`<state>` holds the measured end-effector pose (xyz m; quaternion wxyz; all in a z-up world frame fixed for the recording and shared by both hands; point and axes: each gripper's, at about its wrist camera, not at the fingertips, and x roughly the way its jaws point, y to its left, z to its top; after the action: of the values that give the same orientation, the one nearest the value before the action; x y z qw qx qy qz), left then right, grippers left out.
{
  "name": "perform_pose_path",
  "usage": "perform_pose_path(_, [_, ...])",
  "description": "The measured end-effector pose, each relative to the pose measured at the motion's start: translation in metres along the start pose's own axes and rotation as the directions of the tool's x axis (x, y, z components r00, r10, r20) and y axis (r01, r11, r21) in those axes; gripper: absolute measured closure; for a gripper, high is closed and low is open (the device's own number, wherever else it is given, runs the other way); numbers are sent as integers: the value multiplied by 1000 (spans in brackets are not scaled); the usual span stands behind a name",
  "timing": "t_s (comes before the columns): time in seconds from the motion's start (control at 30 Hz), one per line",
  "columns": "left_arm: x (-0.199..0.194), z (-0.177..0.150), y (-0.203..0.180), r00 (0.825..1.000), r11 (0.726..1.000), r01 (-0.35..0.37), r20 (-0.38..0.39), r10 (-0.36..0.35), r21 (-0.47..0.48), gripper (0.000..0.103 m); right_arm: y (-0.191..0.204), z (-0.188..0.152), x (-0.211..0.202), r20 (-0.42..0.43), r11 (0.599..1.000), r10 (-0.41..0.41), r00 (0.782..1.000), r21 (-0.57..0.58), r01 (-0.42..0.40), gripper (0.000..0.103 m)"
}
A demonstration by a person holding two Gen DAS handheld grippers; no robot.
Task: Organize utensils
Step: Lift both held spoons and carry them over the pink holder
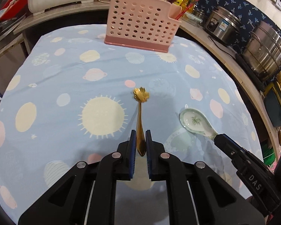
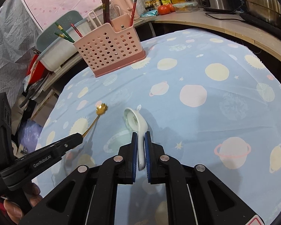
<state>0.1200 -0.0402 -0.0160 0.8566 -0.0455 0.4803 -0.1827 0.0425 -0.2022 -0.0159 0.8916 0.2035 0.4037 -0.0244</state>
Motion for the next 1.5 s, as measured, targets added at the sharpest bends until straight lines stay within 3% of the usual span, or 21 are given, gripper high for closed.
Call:
perform_pose_path(0.47, [-40, 11, -7, 999, 1000, 3, 51, -4, 20, 103, 10, 12, -33, 70, 1000, 11, 997, -16, -10, 95])
perform_pose_path(0.63, [-58, 27, -13, 998, 999, 15, 67, -17, 42, 103, 15, 27, -47, 104, 999, 17, 994, -30, -14, 95])
perform_pose_path(1.0, [-93, 81, -22, 983, 997, 23, 180, -35, 67, 103, 34, 79, -52, 169, 996, 18, 985, -90, -3, 96])
perform_pose_path(1.27, [-52, 38, 7, 999, 999, 8, 49, -10, 31, 102, 24, 56, -39, 116, 999, 17, 993, -48, -11, 95])
perform_pose_path(1.33, [-40, 20, 16, 1000, 999, 1, -1, -1, 37, 97, 22, 46, -37, 95, 999, 20, 995, -40, -16, 96])
perform_pose_path(1.47, [-25, -9, 32, 998, 998, -32, -52, 34, 50, 71, 24, 34, -36, 69, 999, 24, 997, -42, -21, 95])
perform_pose_path(1.5, [-22, -14, 35, 997, 998, -44, -58, 47, 53, 70, 24, 32, -36, 65, 999, 26, 998, -42, -23, 96])
